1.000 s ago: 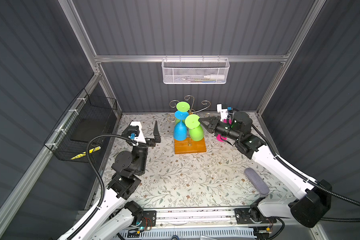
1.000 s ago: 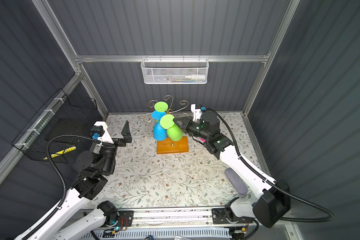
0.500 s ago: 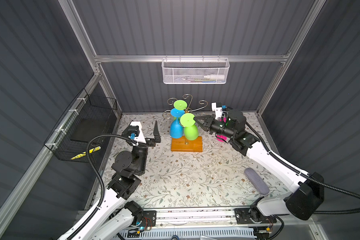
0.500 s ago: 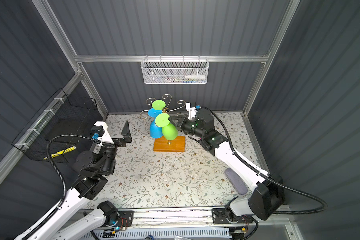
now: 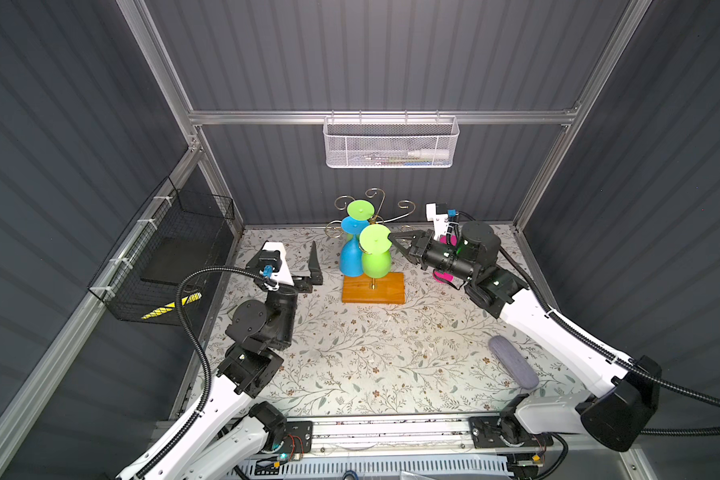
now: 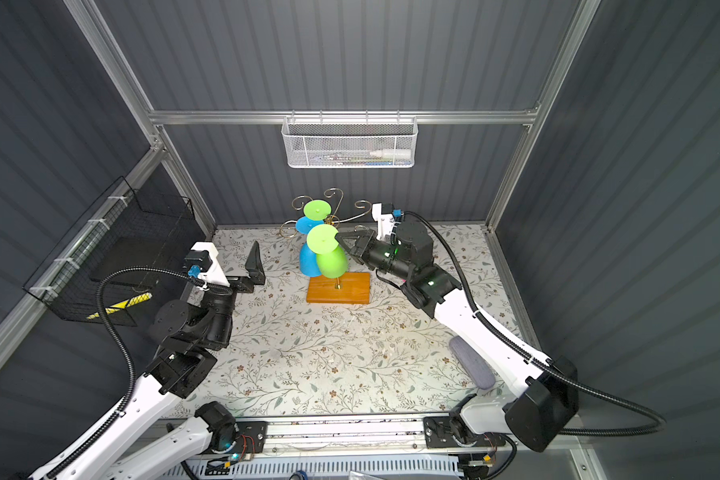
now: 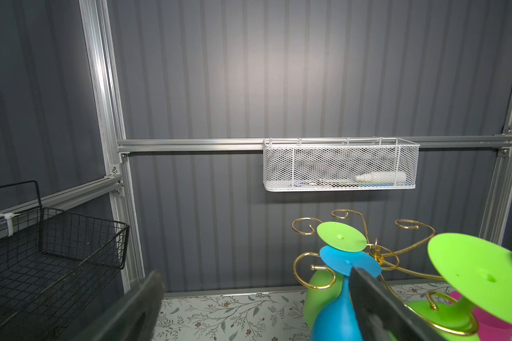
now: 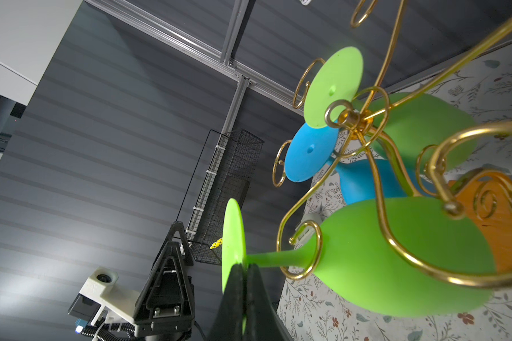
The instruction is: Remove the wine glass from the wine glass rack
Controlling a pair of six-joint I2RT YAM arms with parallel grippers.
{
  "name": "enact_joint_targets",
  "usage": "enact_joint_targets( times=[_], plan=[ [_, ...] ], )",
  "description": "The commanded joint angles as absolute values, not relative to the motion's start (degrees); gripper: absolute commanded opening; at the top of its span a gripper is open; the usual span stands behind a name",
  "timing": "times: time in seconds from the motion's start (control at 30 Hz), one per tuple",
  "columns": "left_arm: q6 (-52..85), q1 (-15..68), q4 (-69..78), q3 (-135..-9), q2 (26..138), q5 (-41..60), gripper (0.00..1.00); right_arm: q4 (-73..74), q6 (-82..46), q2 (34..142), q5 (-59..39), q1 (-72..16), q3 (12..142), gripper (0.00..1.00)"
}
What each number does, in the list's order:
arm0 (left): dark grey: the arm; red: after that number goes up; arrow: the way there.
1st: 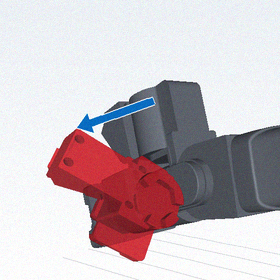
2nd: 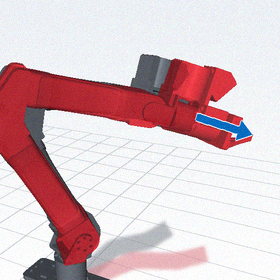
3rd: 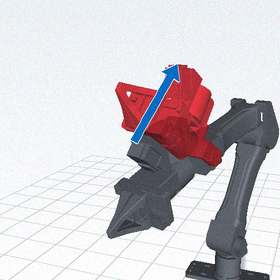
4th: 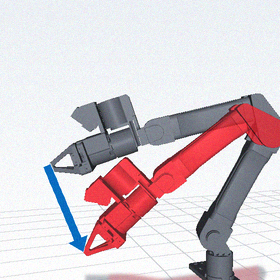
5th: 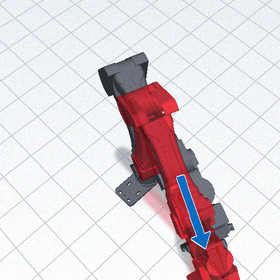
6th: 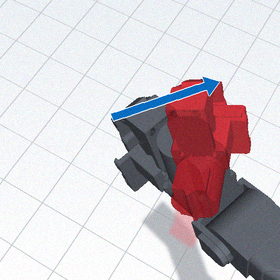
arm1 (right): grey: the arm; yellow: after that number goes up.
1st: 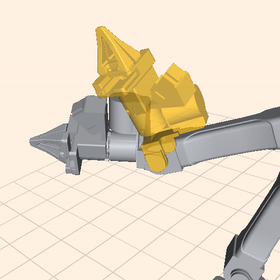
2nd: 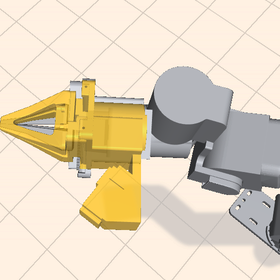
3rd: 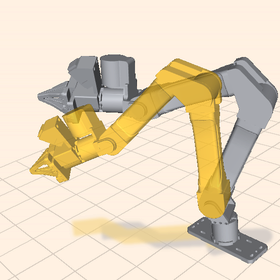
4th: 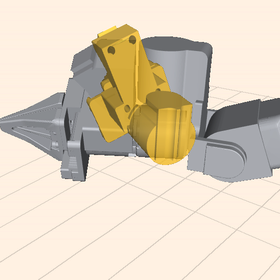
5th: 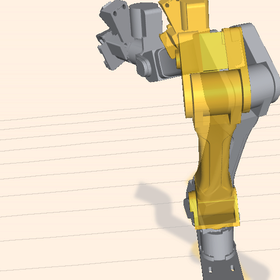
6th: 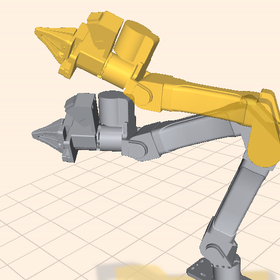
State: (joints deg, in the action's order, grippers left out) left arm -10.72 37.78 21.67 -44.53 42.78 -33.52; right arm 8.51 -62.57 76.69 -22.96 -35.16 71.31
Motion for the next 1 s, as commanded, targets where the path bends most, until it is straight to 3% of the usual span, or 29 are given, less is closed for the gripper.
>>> enact_joint_targets(
  times=[0.0,0.5,0.97],
  plan=[
    [-10.1,37.6,22.8,-44.7,42.6,-34.5,0.99,9.9,-61.3,76.9,-22.1,-36.0,71.8,0.0],
    [-10.1,37.6,22.7,-44.8,42.4,-34.5,0.99,10.8,-61.0,82.0,-21.8,-38.0,76.2,0.0],
    [-10.2,37.6,22.3,-44.9,42.0,-34.5,0.99,11.1,-59.4,84.0,-14.7,-38.0,77.4,0.0]
  ],
)
